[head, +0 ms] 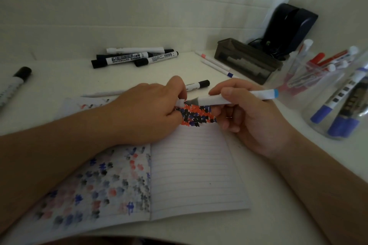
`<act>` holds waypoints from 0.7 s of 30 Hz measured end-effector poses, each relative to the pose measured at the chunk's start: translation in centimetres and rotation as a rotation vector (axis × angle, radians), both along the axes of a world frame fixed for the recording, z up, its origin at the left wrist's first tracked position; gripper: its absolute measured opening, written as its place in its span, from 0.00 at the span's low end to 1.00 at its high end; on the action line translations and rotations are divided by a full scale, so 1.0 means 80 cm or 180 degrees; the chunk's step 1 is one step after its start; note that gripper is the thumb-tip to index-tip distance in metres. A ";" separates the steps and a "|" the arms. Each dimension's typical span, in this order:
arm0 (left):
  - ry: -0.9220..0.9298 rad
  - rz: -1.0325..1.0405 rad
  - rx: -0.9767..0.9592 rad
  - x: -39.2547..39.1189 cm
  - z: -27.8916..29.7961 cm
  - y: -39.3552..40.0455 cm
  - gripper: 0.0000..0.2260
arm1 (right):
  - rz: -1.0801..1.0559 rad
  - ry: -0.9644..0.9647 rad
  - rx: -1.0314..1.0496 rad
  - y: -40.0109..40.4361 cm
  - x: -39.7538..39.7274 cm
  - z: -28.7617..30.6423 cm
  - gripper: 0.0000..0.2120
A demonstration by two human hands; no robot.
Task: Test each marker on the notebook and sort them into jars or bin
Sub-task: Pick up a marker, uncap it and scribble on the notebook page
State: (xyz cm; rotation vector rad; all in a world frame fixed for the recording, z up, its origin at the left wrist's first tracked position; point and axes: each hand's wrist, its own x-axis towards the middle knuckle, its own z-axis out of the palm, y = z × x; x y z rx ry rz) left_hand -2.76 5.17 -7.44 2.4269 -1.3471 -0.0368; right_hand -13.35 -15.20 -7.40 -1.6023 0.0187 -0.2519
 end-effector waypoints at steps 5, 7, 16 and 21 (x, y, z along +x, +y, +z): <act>-0.0020 -0.0060 -0.0216 -0.001 -0.001 0.001 0.04 | 0.0475 0.0323 0.0328 -0.006 -0.003 0.003 0.27; 0.0054 -0.0106 -0.0397 -0.001 -0.002 0.001 0.05 | 0.0516 0.0378 0.0424 -0.006 -0.002 0.005 0.27; 0.0195 -0.0284 -0.1504 0.002 0.000 0.004 0.07 | -0.0490 0.0110 -0.0096 -0.011 -0.001 0.004 0.05; 0.0473 -0.0282 -0.1662 -0.001 0.005 0.006 0.06 | -0.0072 0.0020 -0.0258 -0.005 -0.005 0.004 0.09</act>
